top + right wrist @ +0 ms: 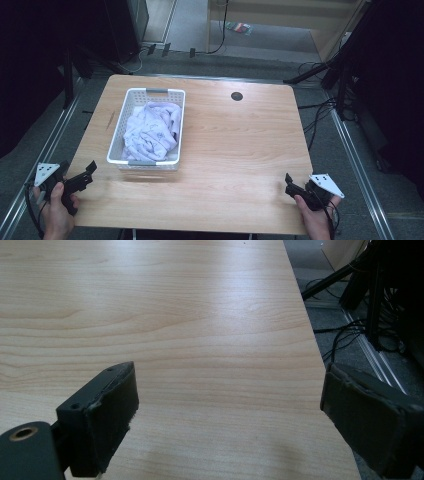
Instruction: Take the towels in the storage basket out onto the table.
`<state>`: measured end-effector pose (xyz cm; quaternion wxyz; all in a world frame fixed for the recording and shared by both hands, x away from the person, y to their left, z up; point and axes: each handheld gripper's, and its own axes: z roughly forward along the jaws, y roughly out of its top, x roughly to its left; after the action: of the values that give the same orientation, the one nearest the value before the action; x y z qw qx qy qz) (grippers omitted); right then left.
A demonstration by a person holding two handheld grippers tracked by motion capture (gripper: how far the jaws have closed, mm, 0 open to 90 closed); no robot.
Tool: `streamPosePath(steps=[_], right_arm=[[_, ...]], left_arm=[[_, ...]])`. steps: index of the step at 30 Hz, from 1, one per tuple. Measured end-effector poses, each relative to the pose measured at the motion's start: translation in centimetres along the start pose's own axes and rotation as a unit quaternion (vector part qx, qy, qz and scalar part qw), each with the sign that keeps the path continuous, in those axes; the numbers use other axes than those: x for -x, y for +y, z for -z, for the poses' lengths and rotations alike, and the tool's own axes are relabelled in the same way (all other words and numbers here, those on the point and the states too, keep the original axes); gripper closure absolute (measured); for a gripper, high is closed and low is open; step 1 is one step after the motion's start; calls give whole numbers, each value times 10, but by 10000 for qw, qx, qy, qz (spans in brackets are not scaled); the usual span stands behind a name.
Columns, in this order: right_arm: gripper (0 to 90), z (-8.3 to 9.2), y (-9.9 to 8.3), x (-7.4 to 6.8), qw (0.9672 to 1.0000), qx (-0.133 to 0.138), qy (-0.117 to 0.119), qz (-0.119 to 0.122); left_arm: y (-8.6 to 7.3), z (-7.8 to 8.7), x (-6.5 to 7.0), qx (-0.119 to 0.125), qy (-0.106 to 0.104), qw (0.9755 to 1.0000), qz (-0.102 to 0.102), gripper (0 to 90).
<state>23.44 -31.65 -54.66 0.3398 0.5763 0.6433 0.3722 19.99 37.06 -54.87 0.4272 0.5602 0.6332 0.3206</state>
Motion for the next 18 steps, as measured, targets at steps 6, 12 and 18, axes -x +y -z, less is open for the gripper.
streamPosePath(steps=[6, 12, 18], right_arm=[[86, 0, 0, 0, 10000, -12, -6, 12], [88, 0, 0, 0, 10000, -21, -10, 8], [91, -1, 0, -1, 10000, -69, -30, 15]], left_arm=[[2, 5, -4, 4, -165, 9999, 33, 0], [13, 16, 6, 46, -324, 9992, -208, 0], [29, 22, 24, 61, -577, 9976, -380, 0]])
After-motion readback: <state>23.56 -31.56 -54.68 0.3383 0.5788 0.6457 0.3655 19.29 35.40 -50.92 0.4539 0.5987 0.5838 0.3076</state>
